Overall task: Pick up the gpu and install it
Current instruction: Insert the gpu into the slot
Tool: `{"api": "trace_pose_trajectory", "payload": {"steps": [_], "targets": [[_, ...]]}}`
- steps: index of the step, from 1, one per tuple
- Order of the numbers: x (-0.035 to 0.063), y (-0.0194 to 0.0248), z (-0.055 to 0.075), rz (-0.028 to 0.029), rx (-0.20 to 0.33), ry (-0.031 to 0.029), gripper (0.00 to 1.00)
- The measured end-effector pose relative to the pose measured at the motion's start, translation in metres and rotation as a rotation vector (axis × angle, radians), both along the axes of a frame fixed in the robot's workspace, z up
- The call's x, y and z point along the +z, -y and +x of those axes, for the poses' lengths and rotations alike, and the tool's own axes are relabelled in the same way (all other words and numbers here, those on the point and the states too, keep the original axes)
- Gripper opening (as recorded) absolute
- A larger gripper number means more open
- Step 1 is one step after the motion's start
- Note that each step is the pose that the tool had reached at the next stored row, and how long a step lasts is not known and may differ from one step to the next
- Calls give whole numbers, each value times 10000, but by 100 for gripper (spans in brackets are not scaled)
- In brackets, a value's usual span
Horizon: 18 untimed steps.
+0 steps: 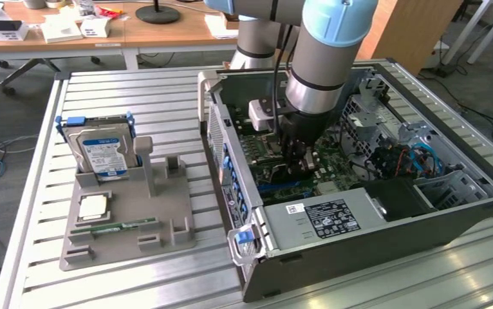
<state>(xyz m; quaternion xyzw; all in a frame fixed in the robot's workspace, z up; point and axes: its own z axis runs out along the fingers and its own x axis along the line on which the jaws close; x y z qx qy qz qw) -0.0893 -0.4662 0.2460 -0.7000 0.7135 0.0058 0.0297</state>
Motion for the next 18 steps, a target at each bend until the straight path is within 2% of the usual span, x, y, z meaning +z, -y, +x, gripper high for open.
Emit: {"api": "trace_pose_trajectory", "payload": {"steps": [18], "targets": [[-29,0,0,-2,0,-1,26]]}}
